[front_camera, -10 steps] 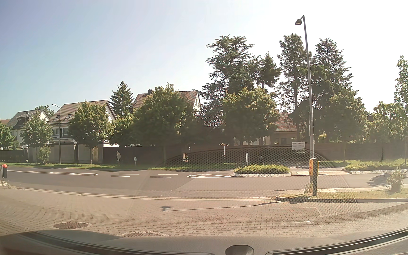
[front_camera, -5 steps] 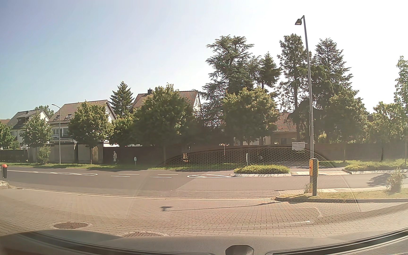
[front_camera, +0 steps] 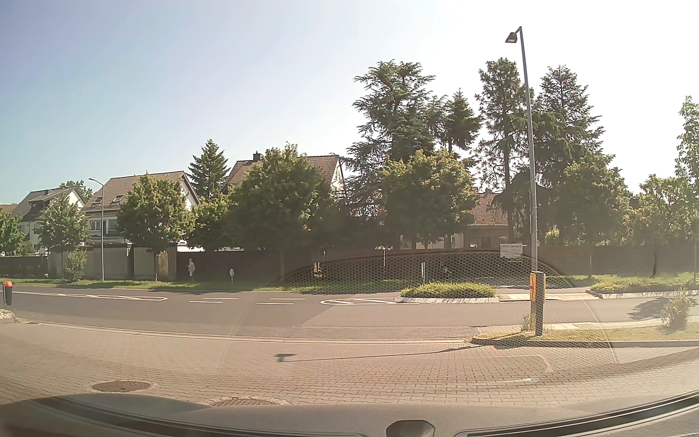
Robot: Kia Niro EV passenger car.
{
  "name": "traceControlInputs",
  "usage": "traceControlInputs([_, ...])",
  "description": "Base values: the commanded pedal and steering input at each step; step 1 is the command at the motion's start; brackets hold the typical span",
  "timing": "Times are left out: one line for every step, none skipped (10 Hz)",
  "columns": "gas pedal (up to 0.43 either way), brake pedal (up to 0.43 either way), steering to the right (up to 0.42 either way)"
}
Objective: Follow the waypoints while adhering to traffic rules and regulations
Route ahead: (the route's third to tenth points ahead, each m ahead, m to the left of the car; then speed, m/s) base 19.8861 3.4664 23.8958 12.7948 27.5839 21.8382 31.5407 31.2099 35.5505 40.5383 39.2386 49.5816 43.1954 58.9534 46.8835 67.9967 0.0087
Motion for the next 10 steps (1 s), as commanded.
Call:
traceControlInputs([0.0, 0.03, -0.008])
traceControlInputs([0.0, 0.03, -0.012])
traceControlInputs([0.0, 0.03, -0.02])
traceControlInputs([0.0, 0.03, -0.029])
traceControlInputs([0.0, 0.03, -0.043])
traceControlInputs([0.0, 0.03, -0.063])
traceControlInputs([0.0, 0.03, -0.091])
traceControlInputs([0.0, 0.03, -0.115])
traceControlInputs([0.0, 0.03, -0.155])
traceControlInputs([0.0, 0.03, -0.197])
